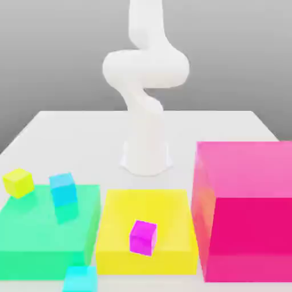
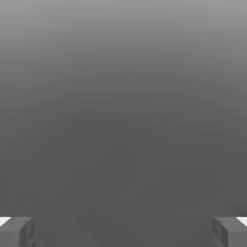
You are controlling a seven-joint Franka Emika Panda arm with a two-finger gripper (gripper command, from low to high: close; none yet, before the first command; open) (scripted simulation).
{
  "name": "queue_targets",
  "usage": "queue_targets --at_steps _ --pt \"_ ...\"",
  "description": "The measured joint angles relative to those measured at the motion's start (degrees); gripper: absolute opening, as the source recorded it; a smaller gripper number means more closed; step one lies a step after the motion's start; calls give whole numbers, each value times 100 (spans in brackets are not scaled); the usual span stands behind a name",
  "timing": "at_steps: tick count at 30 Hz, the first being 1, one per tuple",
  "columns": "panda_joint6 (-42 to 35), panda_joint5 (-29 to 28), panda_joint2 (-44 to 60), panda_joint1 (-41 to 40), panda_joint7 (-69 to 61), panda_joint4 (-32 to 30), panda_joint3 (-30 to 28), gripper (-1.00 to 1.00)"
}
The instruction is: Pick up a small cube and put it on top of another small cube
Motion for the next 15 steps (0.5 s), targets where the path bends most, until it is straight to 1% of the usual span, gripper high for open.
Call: queue_targets --at_steps 9,15 --pt "578 324 1902 184 -702 -54 -567 0" --pt "953 594 3152 193 -1202 -88 -833 0"
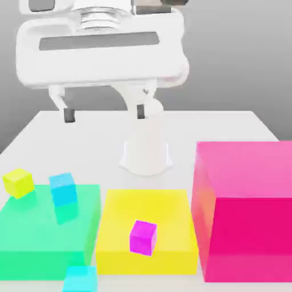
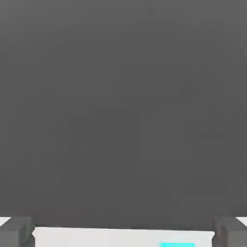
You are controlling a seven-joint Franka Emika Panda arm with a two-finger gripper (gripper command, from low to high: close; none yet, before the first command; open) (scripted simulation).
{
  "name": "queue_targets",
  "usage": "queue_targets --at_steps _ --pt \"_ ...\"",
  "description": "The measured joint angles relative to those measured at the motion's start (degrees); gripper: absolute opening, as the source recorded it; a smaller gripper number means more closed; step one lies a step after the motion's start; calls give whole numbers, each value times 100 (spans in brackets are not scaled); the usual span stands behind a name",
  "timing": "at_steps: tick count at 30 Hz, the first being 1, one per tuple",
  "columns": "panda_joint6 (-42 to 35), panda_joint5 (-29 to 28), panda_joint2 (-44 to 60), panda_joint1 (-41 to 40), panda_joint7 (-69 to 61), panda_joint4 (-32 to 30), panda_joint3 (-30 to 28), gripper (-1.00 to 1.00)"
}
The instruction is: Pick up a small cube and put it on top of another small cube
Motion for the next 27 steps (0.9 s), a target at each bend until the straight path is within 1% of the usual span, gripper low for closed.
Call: queue_targets --at_steps 7,13,17,18,24,27 --pt "444 217 1447 -202 -514 -42 -113 0" --pt "864 182 2656 -379 -788 -76 -181 0" --pt "1454 409 3486 -585 -994 58 41 0" --pt "1578 463 3645 -633 -1036 89 100 -100" --pt "1634 489 3724 -657 -1055 105 131 -100" --pt "1341 341 3349 -566 -949 27 8 -100"
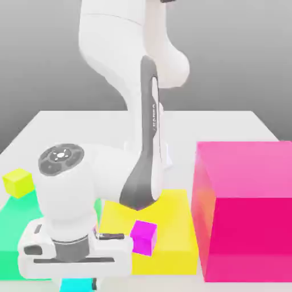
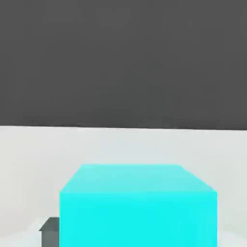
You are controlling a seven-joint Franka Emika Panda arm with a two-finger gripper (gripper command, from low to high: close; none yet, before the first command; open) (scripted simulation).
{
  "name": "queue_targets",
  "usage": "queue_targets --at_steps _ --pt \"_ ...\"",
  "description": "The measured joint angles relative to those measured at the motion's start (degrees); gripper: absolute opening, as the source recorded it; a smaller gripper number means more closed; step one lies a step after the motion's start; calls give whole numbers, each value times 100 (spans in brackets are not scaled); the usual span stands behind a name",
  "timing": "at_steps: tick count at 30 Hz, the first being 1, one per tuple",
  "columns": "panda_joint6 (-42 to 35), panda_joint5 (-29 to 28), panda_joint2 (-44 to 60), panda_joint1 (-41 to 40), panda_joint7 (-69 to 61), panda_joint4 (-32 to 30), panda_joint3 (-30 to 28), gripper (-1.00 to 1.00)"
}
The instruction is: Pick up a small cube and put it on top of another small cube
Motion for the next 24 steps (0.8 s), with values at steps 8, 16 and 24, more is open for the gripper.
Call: queue_targets --at_steps 8,16,24 --pt "-899 -265 -1393 532 1021 -436 -68 -100" --pt "-1662 -986 -3045 921 2868 -1274 322 -100" --pt "-845 -998 -2500 906 3233 -1589 320 100"
